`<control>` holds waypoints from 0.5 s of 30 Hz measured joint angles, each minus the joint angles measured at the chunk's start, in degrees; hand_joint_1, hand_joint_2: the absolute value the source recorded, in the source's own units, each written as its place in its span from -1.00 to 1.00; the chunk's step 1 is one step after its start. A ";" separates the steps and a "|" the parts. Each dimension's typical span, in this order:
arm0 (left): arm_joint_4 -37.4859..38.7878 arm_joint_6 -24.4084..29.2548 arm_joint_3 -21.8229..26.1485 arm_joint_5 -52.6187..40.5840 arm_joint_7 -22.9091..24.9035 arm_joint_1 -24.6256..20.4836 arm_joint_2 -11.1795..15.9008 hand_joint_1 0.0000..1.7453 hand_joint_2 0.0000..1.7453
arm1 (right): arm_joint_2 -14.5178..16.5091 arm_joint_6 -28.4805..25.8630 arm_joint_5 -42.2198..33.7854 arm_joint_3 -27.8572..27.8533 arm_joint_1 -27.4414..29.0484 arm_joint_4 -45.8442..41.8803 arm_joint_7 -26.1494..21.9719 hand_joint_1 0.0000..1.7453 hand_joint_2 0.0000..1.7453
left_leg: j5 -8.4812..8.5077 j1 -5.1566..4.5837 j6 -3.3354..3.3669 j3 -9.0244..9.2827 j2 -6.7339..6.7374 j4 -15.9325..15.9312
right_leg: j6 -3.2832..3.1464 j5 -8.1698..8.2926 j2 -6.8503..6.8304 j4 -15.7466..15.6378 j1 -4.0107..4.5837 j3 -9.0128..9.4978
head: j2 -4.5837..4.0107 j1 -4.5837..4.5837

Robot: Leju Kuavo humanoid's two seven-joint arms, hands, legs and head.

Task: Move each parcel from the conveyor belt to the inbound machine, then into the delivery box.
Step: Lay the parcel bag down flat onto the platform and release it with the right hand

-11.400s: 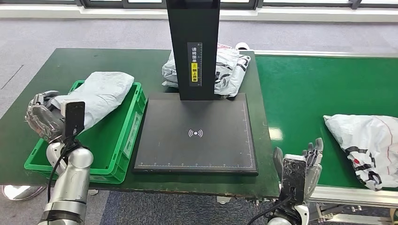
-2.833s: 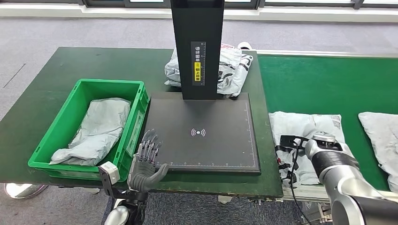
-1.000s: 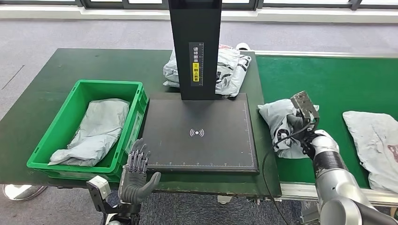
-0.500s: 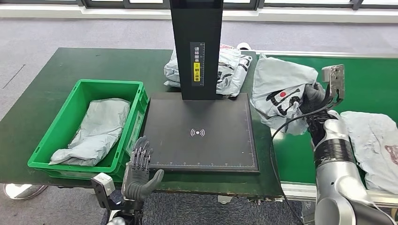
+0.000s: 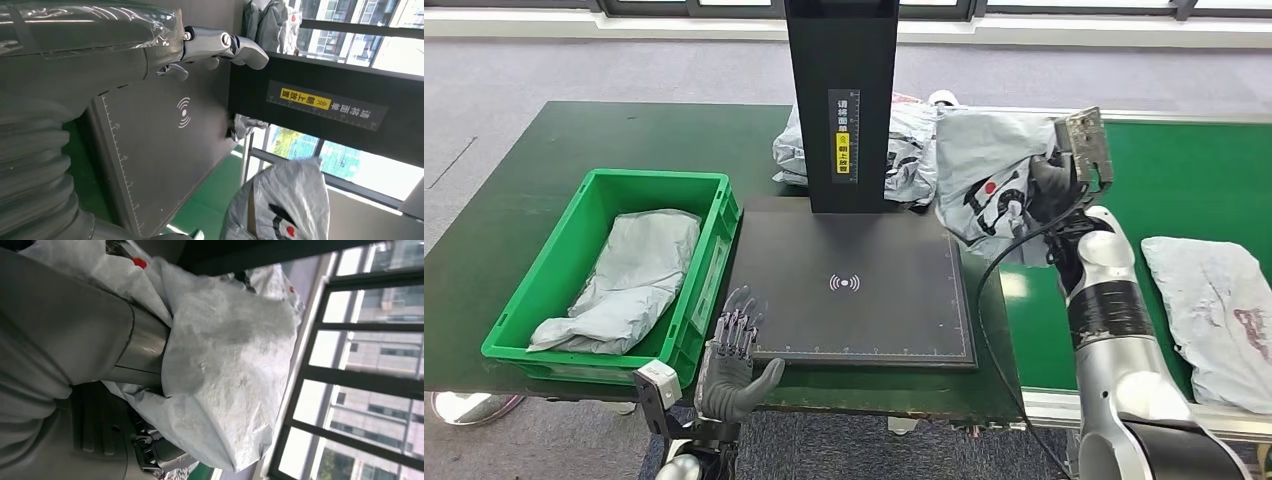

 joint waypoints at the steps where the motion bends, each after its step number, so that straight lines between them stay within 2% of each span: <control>1: 0.03 -0.15 -0.11 -0.08 0.02 -0.05 0.00 -1.00 1.00 | 0.61 -0.46 0.37 0.97 0.01 0.76 -0.14 1.00 1.00 | 0.00 0.02 0.00 0.00 0.02 0.00 | 0.00 0.00 0.01 0.00 0.00 -0.02 | 0.00 0.00; 4: 0.03 -0.61 -0.39 -0.15 0.10 -0.14 0.00 -1.00 1.00 | 2.23 -1.45 0.60 3.64 0.05 3.04 -0.65 1.00 1.00 | 0.00 0.02 -0.01 -0.03 0.01 0.00 | 0.00 0.00 0.02 0.00 0.00 -0.08 | 0.01 0.00; 10: -0.26 -1.82 -0.88 -0.33 0.40 -0.45 0.07 -1.00 1.00 | 6.26 -0.11 -0.36 7.51 -0.12 8.28 0.43 1.00 1.00 | 0.03 0.04 -0.04 -0.11 0.01 0.00 | -0.01 0.00 0.04 0.01 0.00 -0.14 | 0.01 -0.01; 15: -0.64 -2.05 -1.36 -0.37 0.65 -1.03 0.22 -1.00 1.00 | 9.04 -0.20 -1.01 9.15 -0.18 11.59 0.02 1.00 1.00 | 0.04 0.04 -0.04 -0.16 -0.09 0.00 | -0.01 0.00 -0.04 0.01 0.00 -0.18 | 0.00 0.00</control>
